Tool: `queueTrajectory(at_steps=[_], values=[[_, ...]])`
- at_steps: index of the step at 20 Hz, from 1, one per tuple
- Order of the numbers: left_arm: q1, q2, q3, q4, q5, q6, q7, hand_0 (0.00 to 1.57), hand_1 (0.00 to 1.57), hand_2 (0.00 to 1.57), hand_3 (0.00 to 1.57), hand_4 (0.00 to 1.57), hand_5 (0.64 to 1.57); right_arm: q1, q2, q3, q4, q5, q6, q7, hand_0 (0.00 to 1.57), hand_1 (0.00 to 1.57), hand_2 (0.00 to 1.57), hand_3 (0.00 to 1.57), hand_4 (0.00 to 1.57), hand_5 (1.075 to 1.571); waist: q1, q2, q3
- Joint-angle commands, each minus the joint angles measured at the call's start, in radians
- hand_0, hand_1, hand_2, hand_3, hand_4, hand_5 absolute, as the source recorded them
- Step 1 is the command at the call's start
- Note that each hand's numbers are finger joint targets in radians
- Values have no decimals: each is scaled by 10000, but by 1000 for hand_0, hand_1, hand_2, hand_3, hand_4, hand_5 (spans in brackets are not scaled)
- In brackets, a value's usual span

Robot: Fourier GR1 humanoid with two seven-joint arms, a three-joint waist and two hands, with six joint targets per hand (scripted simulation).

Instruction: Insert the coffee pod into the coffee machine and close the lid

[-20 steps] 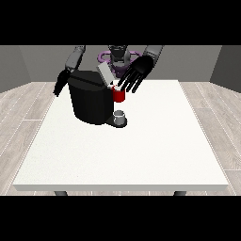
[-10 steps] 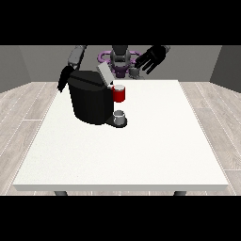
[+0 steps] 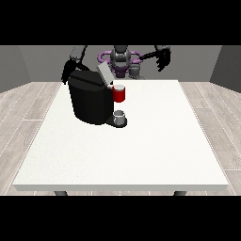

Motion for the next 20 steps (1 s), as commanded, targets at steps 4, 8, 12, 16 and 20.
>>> queueTrajectory(at_steps=[4, 8, 12, 16, 20], values=[[1616, -278, 70, -159, 473, -278, 387, 0, 0, 0, 0, 386, 1571, -299, 94, 437, -1126, -433, 895, 542, 0, 0, 0, 0, 0, 1571, 332, -1387, 5], [1988, -390, 28, -437, 681, -205, 228, 0, 0, 0, 0, 390, 1571, -950, -6, 746, -1653, -571, 1470, 454, 0, 0, 0, 0, 0, 1571, 558, -1184, 7], [2311, -397, -315, -669, 1371, 76, 899, 0, 0, 0, 0, 457, 1571, -933, -100, 1362, -2085, -323, 1979, 752, 0, 0, 0, 0, 154, 1571, 486, -1717, 9], [2761, -399, -763, -2051, 1648, -549, 877, 0, 0, 0, 0, 396, 1571, -1523, -848, 581, -1964, -521, 2072, 387, 0, 0, 0, 0, 80, 1571, 1039, -762, 11], [2965, -401, -727, -3201, 1814, -481, 1378, 0, 0, 0, 0, 383, 1571, -2457, -513, 446, -2186, -795, 1699, 1477, 0, 0, 0, 0, 0, 1571, 953, -130, 9]])
